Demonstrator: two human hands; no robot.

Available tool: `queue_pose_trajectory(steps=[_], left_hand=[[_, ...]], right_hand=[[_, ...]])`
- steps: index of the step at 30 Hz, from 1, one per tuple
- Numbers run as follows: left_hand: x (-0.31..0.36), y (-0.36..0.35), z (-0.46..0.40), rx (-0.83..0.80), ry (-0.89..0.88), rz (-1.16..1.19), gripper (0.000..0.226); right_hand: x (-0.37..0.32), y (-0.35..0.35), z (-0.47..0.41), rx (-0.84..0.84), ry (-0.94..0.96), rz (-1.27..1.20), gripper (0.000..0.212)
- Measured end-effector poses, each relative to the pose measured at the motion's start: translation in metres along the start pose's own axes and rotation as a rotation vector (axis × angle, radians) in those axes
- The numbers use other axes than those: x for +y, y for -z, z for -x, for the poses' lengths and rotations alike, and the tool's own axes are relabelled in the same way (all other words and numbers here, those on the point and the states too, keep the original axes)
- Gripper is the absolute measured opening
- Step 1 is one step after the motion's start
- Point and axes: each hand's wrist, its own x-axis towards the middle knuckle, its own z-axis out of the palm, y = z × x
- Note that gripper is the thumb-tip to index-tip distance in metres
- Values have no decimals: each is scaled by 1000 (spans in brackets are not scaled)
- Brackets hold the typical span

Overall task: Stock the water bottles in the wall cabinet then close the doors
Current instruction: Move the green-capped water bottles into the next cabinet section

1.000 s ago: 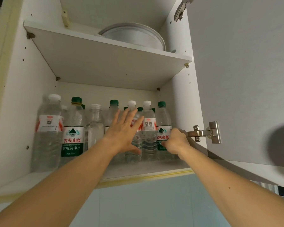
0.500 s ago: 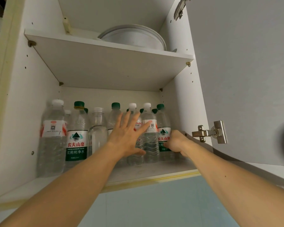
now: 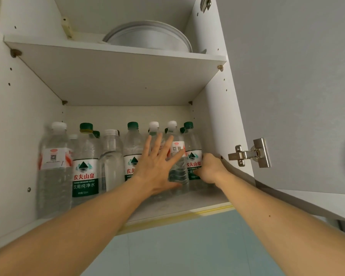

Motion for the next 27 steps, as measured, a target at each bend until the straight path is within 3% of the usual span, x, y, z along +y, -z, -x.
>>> queue_pose_trajectory(steps=[10,16,23,27], left_hand=[[7,0,4,-6,-24,-123,103],[4,8,6,-28,-24,-83,98],[-4,52,17,203,-3,138,72],[-4,78,28,376,135,423,56]], right_hand=[[5,-1,-2,8,30,27,35],[2,-1,6,-6,-3,-1,37],[-18,13,56,148,131,-52,35],[-32,40,102,251,189,-56,45]])
